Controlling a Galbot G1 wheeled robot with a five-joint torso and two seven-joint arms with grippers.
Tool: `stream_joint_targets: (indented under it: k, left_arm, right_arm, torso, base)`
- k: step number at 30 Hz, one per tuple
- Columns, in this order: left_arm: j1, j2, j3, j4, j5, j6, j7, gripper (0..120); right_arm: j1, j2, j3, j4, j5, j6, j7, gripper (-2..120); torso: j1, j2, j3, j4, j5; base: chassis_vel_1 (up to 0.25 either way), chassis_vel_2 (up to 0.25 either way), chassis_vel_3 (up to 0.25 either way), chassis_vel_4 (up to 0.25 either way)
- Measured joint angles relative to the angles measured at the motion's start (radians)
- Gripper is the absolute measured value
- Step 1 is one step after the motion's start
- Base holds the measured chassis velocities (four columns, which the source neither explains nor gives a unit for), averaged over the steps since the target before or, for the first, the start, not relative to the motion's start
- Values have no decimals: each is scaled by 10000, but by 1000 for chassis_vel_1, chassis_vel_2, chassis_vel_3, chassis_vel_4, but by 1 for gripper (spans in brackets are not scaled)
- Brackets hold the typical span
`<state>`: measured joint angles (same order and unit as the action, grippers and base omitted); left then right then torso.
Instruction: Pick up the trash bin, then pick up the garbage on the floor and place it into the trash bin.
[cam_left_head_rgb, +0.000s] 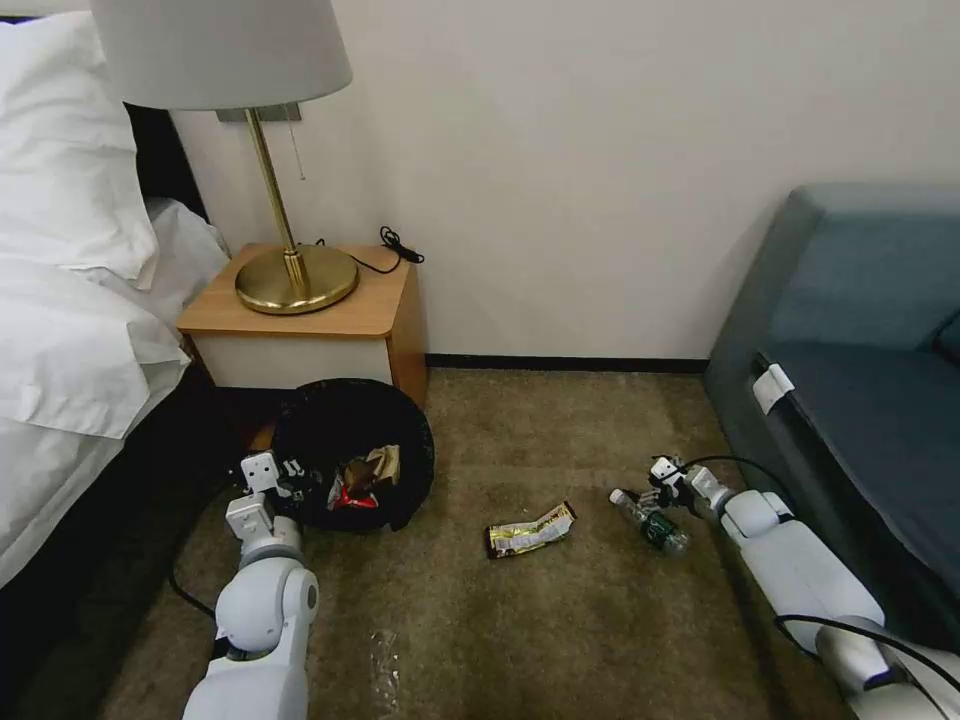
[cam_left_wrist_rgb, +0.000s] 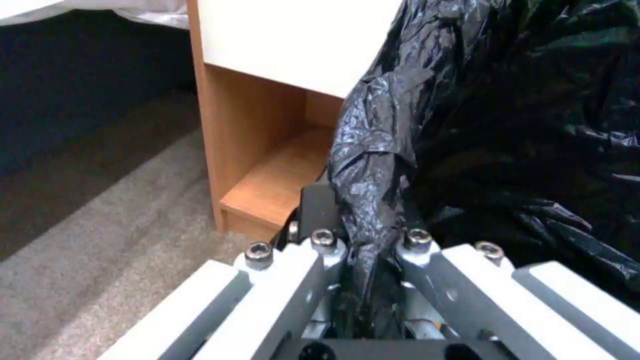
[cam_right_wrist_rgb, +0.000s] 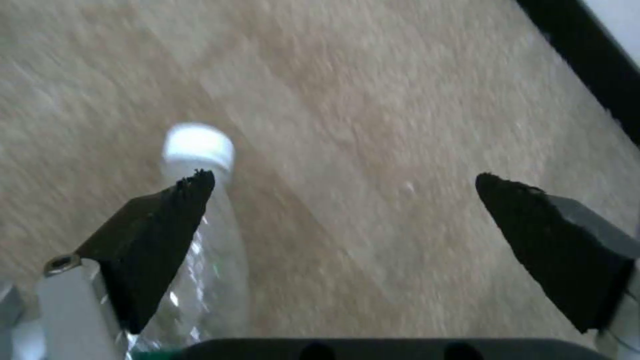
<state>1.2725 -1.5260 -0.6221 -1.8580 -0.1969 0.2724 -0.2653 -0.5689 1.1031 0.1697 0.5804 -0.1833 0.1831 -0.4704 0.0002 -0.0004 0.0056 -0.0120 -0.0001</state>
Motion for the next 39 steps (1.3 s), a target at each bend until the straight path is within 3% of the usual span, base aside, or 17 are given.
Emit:
stream_joint_targets:
  k: [4,14,22,32,34,39]
  left_arm:
    - [7,-54,2,-68,65,24,-10,2]
    - [59,-74,-88,-132,81,25,-21,2]
    - [24,-50,-142,-95,45,25,-15,2]
    - [7,-45,-174,-25,-21,20,6,2]
    - [-18,-20,-254,12,-74,19,8,2]
    - [-81,4,-285,104,-121,11,20,2]
  right_arm:
    - [-10,85,99,-176,-354,-296,341,100]
    - [143,548,396,-1051,-567,-342,132,100]
    - [140,557,421,-954,-405,-402,285,100]
    - [-39,42,984,435,-244,-257,202,100]
    - [-598,-526,1052,1438,681,-372,-3,100]
    - [-1308,-1100,1138,2441,1427,-460,-575,100]
  torso:
    - [0,0,0,-1,0]
    - [0,0,-1,1,-1]
    - [0,0,0,-2,0]
    - [0,0,0,1,2]
    - [0,0,0,0,1]
    - [-1,0,-1,-3,0]
  base:
    - [0,0,0,0]
    - [0,0,0,0]
    - [0,0,0,0]
    - [0,0,0,0]
    - [0,0,0,0]
    - [0,0,0,0]
